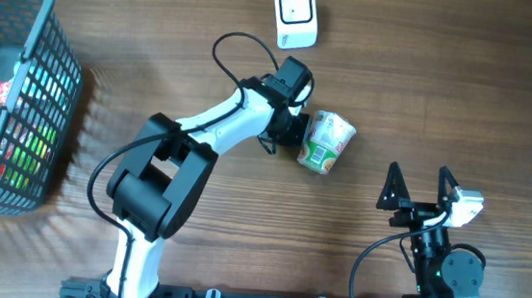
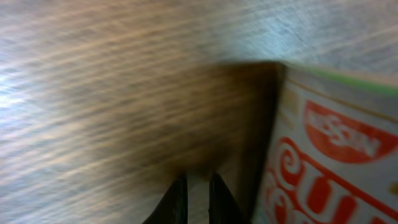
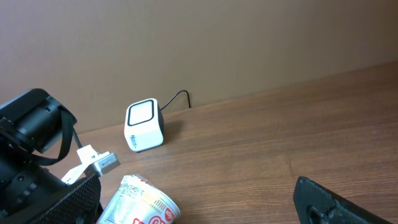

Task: Scan the item barcode
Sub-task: 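Release the cup and move the left gripper back into the basket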

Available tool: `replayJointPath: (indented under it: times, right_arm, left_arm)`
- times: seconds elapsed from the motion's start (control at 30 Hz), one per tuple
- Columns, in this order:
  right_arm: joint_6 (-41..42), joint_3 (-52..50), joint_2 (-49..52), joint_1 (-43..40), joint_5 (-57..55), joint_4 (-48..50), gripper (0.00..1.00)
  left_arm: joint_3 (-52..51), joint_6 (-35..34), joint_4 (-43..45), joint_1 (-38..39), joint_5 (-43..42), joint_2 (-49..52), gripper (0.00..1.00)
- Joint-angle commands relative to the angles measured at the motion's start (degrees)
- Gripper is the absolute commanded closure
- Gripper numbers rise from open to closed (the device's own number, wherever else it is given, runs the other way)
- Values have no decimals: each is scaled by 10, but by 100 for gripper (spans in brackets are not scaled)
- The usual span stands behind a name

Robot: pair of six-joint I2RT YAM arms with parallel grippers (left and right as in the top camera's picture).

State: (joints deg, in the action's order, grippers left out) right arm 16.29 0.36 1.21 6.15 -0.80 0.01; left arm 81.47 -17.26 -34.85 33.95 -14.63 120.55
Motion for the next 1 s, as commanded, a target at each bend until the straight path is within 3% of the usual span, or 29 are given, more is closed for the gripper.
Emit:
replayJointPath:
  times: [0.0, 0.27, 0.5, 0.63, 0.67, 0.7, 0.73, 0.83, 0.97]
  right_arm:
    - [4, -1, -4, -2, 9, 3, 0]
    - [4, 0, -4, -2, 9, 3, 0]
    - [4, -1, -4, -2, 9, 3, 0]
    - [4, -1, -4, -2, 9, 3, 0]
    - [4, -1, -4, -2, 9, 3, 0]
    - [4, -1, -4, -2, 9, 3, 0]
    - [4, -1, -4, -2, 9, 3, 0]
    - [4, -1, -4, -2, 9, 3, 0]
    - [4, -1, -4, -2, 9, 3, 0]
  left_arm:
    - [-3, -30, -5, 17, -24, 12, 90]
    - [-3, -47, -2, 45, -89, 12, 89]
    - [0, -42, -4, 17, -67, -17, 87]
    - [1, -40, -14, -40, -38, -112, 56]
    - [2, -40, -14, -70, -38, -164, 23]
    - [2, -40, -26, -97, -38, -210, 0]
    - [2, -9, -40, -133, -31, -266, 0]
    - [2, -8, -21, -217, -26, -374, 0]
    - [34, -37, -19, -423, 71, -502, 0]
